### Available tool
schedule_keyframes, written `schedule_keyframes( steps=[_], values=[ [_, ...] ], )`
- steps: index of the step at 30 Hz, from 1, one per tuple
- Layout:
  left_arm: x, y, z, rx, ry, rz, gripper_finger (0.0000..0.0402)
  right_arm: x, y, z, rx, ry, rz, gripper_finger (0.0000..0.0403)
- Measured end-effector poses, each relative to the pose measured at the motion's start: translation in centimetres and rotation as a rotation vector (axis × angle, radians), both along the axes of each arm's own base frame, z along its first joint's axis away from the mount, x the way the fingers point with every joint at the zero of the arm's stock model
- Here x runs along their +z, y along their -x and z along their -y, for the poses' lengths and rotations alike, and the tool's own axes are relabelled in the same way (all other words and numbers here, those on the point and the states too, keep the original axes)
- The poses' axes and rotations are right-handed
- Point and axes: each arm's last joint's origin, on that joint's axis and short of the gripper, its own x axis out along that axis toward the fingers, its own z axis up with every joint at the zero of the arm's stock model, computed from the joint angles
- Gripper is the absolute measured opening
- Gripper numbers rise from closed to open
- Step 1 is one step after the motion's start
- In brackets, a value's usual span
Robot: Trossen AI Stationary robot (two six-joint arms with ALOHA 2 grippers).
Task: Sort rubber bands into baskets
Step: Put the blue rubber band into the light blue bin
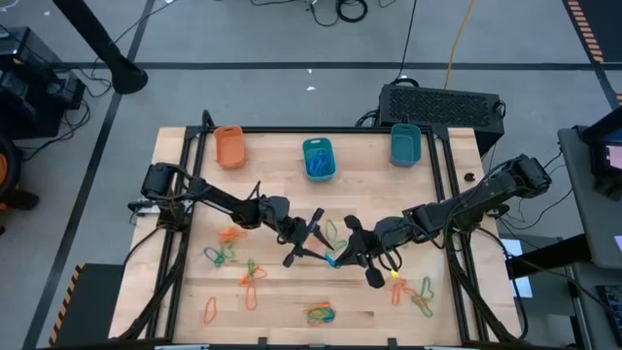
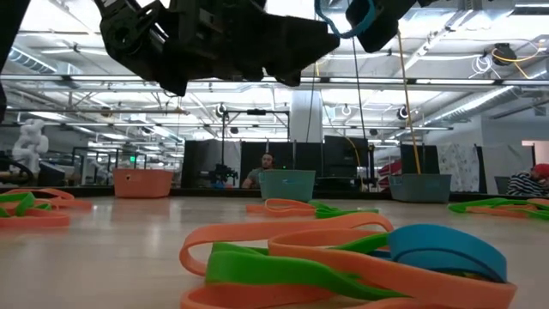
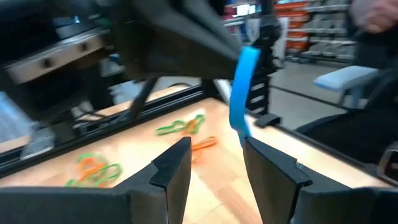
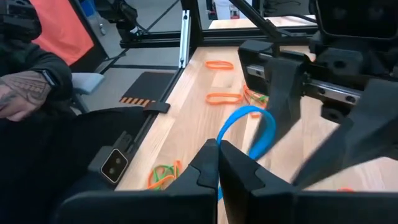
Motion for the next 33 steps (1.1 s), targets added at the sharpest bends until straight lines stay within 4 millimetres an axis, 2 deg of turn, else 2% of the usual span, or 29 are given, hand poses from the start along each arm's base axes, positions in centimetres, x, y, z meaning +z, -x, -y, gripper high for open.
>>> schedule_keyframes(
  steps=[12, 17, 30, 33],
  values=[
    [-0.32, 0.23, 0.26, -0.113, 0.010, -0.038, 0.0155, -0.51, 0.15, 0.23, -0.005, 0.033, -0.049, 0.0000],
    [-0.81, 0.29, 0.05, -0.109, 0.008, -0.092, 0.0155, -0.94, 0.35, 0.33, -0.024, 0.031, -0.102, 0.0000],
    [-0.32, 0.16, 0.03, -0.078, 0.007, -0.038, 0.0155, -0.80, 0.11, 0.78, -0.079, 0.053, -0.077, 0.0000],
    [-0.33, 0.15, 0.02, -0.077, 0.007, -0.038, 0.0143, -0.80, 0.11, 0.78, -0.079, 0.053, -0.077, 0.0000]
  ],
)
